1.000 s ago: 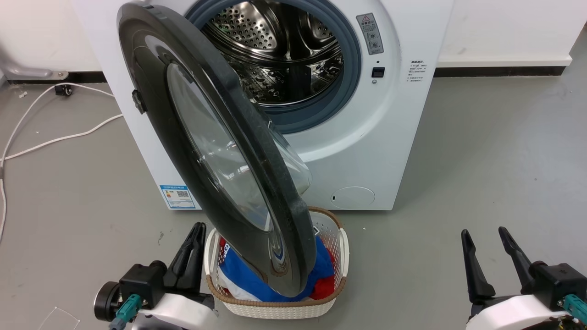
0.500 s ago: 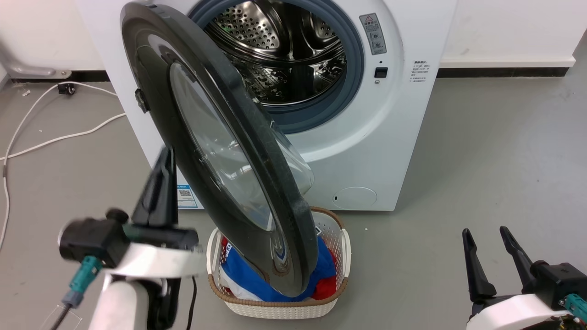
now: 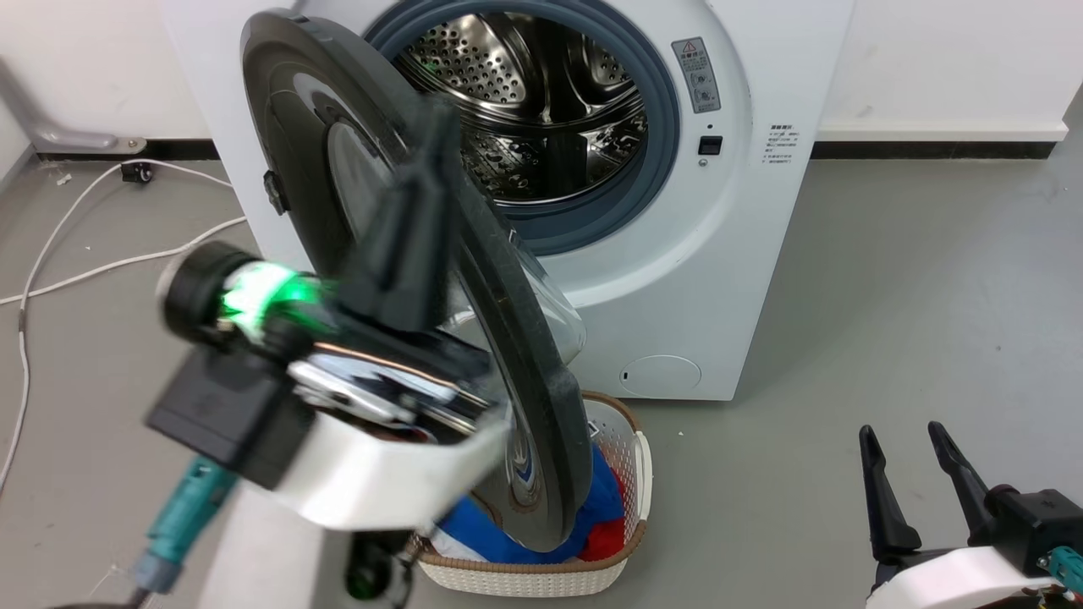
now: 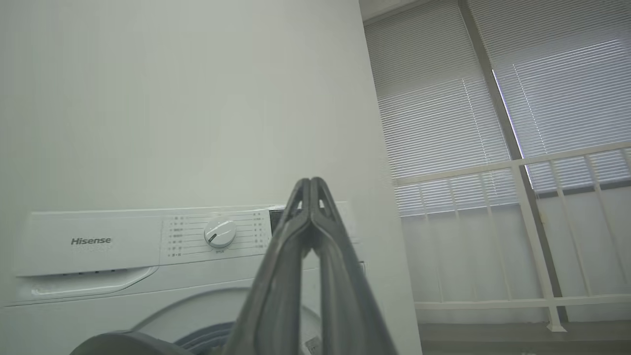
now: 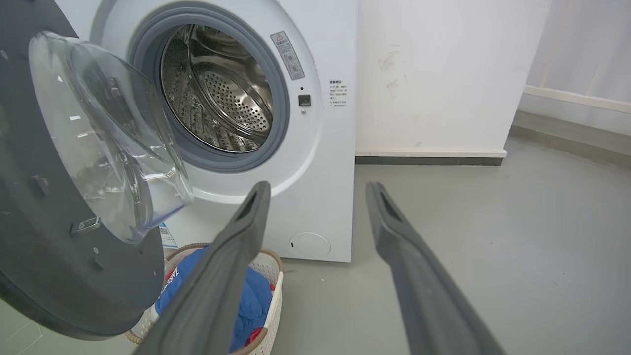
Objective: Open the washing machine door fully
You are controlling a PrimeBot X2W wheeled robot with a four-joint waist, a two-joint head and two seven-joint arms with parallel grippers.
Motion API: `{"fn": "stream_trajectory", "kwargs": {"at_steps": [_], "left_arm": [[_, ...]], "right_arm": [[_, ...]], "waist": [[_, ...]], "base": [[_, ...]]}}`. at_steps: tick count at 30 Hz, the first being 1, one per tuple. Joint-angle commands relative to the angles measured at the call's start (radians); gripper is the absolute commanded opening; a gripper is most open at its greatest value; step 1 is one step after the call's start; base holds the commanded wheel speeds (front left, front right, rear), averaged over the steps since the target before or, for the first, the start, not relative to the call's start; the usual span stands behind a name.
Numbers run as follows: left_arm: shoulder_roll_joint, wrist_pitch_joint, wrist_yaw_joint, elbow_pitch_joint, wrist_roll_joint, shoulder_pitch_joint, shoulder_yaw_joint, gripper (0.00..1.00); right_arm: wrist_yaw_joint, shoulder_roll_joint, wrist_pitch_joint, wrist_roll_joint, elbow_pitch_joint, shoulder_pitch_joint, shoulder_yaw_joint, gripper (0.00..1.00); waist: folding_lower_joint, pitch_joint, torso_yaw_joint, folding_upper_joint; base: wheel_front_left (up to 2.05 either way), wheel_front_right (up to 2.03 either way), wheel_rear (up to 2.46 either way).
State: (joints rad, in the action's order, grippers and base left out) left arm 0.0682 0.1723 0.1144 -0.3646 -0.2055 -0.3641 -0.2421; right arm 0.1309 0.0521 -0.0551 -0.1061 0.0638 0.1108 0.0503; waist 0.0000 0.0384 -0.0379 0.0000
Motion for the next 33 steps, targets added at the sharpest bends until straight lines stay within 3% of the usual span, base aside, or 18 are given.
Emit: {"fn": "stream_trajectory", "kwargs": {"at_steps": [1,3,4,14,19,33], "left_arm": [[-0.003,-0.019,0.002,-0.013,-0.009,-0.009,-0.031,0.00],[-0.006,-0.050,0.004,-0.030,-0.030,0.000,-0.089,0.00],[-0.011,-0.148,0.009,-0.033,-0.085,0.058,-0.248,0.00],[0.039,-0.320,0.013,0.111,-0.178,0.224,-0.461,0.00],[0.041,-0.321,-0.008,0.234,-0.185,0.264,-0.470,0.00],[0.011,-0.190,-0.104,0.468,-0.200,0.137,-0.330,0.00]], "right_arm": [[0.000,-0.003,0.000,-0.002,0.000,0.018,0.002,1.00],[0.000,-0.003,0.003,0.000,0.001,0.019,0.003,1.00],[0.000,-0.003,0.008,0.004,0.005,0.026,0.007,1.00],[0.000,-0.003,0.022,0.016,0.012,0.034,0.007,1.00],[0.000,-0.003,0.023,0.019,0.011,0.020,0.001,1.00],[0.000,-0.003,0.010,0.010,-0.004,0.007,-0.010,1.00]], "waist": [[0.0000,0.002,0.000,0.0000],[0.0000,0.004,0.000,0.0000],[0.0000,0.007,0.000,0.0000],[0.0000,0.007,0.001,0.0000],[0.0000,-0.001,0.009,0.0000],[0.0000,-0.026,0.036,0.0000]], "base": [[0.00,0.00,0.00],[0.00,0.00,0.00],[0.00,0.00,0.00],[0.00,0.00,0.00],[0.00,0.00,0.00],[0.00,0.00,0.00]]}}
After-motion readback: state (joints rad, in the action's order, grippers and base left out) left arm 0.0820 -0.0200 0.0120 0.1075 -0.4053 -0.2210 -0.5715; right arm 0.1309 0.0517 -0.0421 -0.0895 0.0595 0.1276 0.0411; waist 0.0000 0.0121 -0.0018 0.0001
